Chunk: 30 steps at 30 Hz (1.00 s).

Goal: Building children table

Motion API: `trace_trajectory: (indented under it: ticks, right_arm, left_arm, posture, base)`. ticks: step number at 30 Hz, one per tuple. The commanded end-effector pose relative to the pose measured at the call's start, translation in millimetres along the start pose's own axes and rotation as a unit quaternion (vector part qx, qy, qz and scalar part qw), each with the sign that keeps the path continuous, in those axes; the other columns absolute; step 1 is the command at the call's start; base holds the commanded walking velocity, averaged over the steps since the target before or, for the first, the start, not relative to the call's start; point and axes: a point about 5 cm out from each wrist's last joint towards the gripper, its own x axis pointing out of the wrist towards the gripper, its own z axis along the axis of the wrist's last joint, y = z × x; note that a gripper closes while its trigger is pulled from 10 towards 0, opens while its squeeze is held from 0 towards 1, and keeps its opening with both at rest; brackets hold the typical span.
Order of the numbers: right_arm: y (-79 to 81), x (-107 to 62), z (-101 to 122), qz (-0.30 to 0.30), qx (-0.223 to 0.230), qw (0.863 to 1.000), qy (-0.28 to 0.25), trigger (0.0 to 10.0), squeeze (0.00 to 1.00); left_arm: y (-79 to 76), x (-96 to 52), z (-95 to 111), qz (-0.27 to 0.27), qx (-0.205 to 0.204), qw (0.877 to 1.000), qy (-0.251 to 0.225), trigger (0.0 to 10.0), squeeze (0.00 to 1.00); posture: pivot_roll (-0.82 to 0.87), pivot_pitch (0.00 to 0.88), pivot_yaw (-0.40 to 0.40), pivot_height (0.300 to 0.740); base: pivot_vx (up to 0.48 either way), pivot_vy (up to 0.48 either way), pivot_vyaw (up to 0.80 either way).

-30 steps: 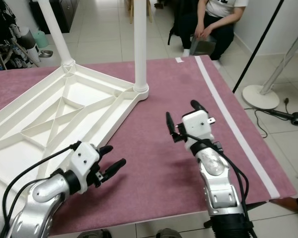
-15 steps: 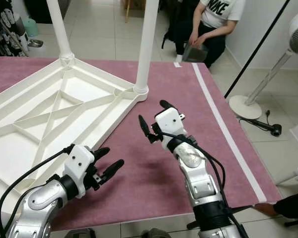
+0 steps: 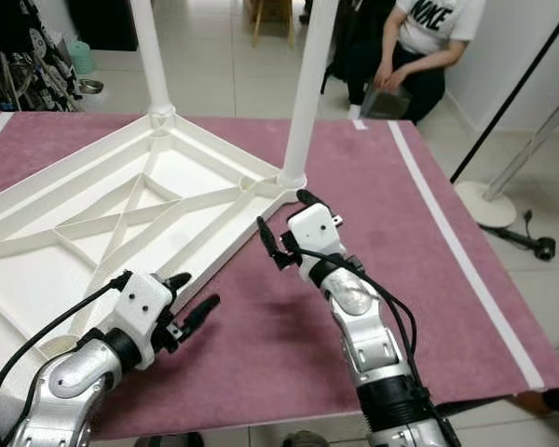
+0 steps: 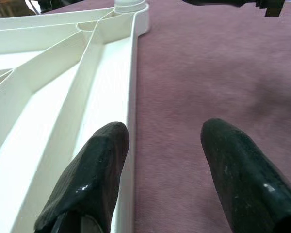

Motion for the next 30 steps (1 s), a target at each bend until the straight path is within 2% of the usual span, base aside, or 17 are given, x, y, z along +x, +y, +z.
trace_trajectory:
  ticks: [1, 10, 18, 28, 30]
  right_arm:
    - [-1.4, -1.5, -4.3, -0.007, -0.002, 1.000, 0.007, 10.0, 0.00]
    - [-0.1, 0.1, -6.5, -0.013, -0.002, 1.000, 0.006, 10.0, 0.00]
    - [0.7, -0.6, -8.8, -0.016, -0.002, 1.000, 0.007, 10.0, 0.00]
    - [-0.1, -2.8, -11.1, -0.019, -0.003, 1.000, 0.010, 10.0, 0.00]
    - [-0.3, -3.2, -11.3, -0.019, -0.004, 1.000, 0.010, 10.0, 0.00]
  left_arm:
    - [-0.7, -0.7, -3.6, 0.001, 0.008, 1.000, 0.005, 10.0, 0.00]
    - [-3.9, -1.4, -8.2, -0.024, 0.021, 0.999, 0.010, 10.0, 0.00]
    - [-0.6, -0.9, -11.5, -0.014, 0.024, 1.000, 0.015, 10.0, 0.00]
    - [0.7, 2.4, -12.1, -0.005, 0.021, 1.000, 0.013, 10.0, 0.00]
    - [1.3, 3.3, -12.3, -0.001, 0.016, 1.000, 0.014, 10.0, 0.00]
  posture:
    - [0.09, 0.000, -0.019, 0.740]
    - [0.09, 0.000, 0.002, 0.740]
    - [0.09, 0.000, 0.011, 0.740]
    - [0.08, 0.000, 0.011, 0.740]
    - [0.08, 0.000, 0.013, 0.740]
  base:
    - [0.000, 0.000, 0.00]
    - [0.000, 0.000, 0.00]
    - [0.000, 0.000, 0.00]
    - [0.000, -0.480, 0.00]
    - [0.000, 0.000, 0.00]
